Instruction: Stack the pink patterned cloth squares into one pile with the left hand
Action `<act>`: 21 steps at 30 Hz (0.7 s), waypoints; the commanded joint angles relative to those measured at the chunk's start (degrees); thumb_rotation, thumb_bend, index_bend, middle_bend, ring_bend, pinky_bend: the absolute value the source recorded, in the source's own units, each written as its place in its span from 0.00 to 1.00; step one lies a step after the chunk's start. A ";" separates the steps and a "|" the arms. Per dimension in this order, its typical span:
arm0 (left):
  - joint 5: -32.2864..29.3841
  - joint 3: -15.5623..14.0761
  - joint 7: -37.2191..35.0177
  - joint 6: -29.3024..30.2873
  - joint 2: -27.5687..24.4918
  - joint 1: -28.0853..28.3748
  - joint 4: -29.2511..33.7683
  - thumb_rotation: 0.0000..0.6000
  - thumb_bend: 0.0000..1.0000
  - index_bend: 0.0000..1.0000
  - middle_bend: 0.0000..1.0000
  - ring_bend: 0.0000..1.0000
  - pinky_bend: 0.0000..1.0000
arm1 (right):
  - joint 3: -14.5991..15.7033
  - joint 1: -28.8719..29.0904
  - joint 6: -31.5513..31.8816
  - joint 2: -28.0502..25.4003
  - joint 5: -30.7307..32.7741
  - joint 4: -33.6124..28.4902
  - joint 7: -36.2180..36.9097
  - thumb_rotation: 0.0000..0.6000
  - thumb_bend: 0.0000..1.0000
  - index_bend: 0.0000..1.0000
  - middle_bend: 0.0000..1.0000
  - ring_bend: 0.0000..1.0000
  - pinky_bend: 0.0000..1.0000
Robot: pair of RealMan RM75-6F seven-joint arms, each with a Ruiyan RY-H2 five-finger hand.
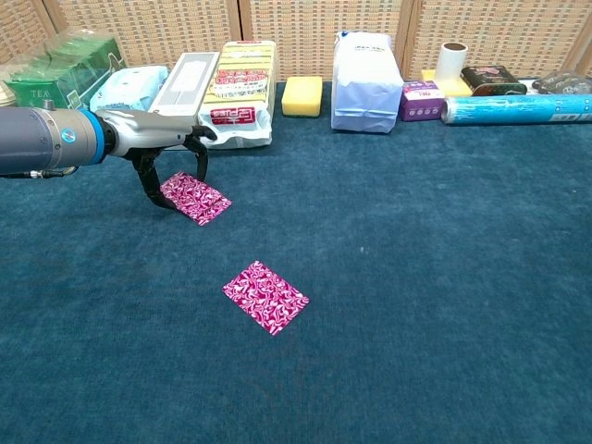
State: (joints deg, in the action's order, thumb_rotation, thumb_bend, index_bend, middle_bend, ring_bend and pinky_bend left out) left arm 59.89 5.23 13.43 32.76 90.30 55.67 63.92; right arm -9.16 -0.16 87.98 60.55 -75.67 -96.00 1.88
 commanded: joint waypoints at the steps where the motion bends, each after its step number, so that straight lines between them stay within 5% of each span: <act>1: -0.01 0.03 0.16 0.09 -0.08 0.07 0.05 1.00 0.20 0.38 0.00 0.00 0.03 | 0.00 0.00 -0.02 0.00 -0.01 -0.03 -0.06 1.00 0.04 0.14 0.05 0.00 0.00; 11: -0.53 -0.14 1.49 0.21 0.03 0.55 0.11 1.00 0.20 0.37 0.00 0.00 0.03 | 0.04 -0.06 -0.10 -0.08 -0.05 -0.22 -0.21 1.00 0.04 0.14 0.05 0.00 0.00; 21: -1.45 -0.02 2.03 0.41 0.23 0.72 0.45 1.00 0.20 0.17 0.00 0.00 0.03 | 0.07 -0.23 -0.01 -0.31 -0.19 -0.46 -0.01 1.00 0.04 0.14 0.05 0.00 0.00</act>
State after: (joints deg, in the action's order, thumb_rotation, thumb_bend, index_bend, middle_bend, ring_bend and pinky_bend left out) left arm 58.45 5.20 15.44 33.17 90.51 56.37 64.36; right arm -9.09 -0.39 87.98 60.24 -75.86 -96.47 1.87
